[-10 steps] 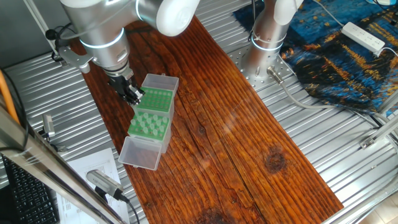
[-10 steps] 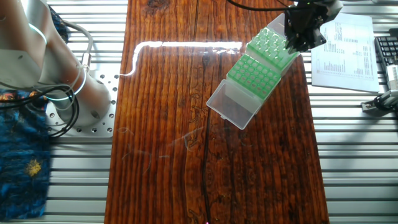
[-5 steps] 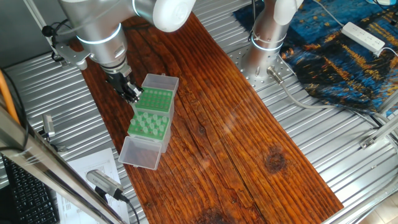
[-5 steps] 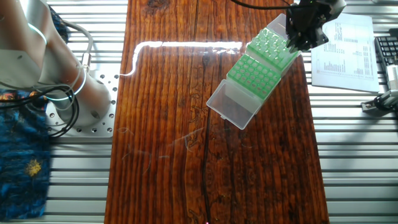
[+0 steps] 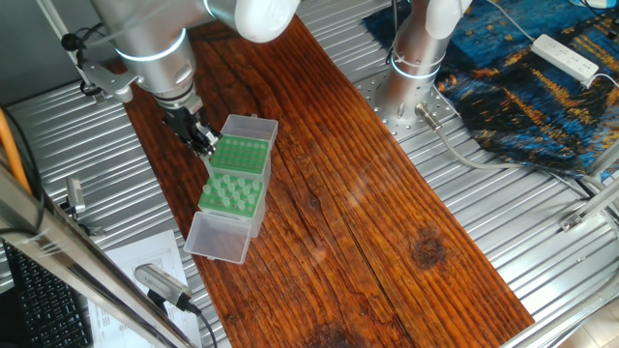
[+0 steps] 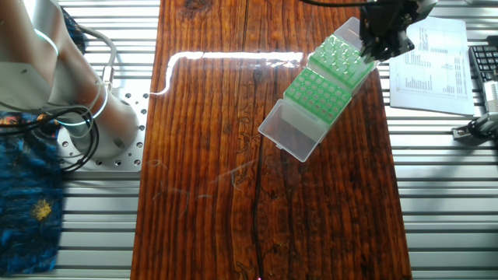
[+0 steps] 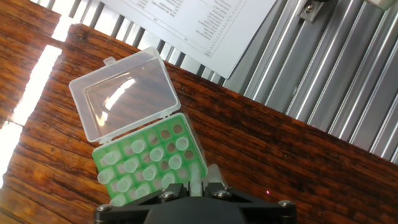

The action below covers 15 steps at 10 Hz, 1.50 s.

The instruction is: Transfer all large pipette tips from one holder to another

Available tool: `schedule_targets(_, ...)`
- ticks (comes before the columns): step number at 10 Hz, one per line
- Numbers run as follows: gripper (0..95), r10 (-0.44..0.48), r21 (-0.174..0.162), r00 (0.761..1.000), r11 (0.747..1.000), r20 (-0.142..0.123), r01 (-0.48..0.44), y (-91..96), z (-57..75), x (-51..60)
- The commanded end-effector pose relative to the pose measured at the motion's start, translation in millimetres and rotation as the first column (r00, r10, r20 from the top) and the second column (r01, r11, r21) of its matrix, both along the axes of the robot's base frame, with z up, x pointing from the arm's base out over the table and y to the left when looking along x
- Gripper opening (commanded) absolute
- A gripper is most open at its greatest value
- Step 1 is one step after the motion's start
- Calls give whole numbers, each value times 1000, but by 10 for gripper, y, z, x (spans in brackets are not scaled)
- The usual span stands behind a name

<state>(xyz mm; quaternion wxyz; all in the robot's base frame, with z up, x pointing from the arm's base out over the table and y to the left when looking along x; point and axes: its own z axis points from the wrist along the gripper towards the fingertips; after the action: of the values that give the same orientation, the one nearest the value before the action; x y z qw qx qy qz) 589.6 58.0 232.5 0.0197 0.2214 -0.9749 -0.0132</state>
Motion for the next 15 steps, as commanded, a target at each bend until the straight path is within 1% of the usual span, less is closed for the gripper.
schedule_targets(1,0,0,3,1000,1000,-2,0,-3,34,14)
schedule_targets(4,0,2,2,1000,1000,-12,-2,1,139,45)
schedule_targets(8,0,7,3,1000,1000,-18,-7,13,234,48)
schedule_targets(11,0,30,2,999,1000,-35,-30,-27,373,40)
schedule_targets(12,0,33,5,999,999,-35,-33,-48,395,31)
schedule_targets(13,0,35,17,999,999,-32,-34,-83,446,16)
schedule_targets(15,0,38,20,999,999,-34,-38,-105,558,41)
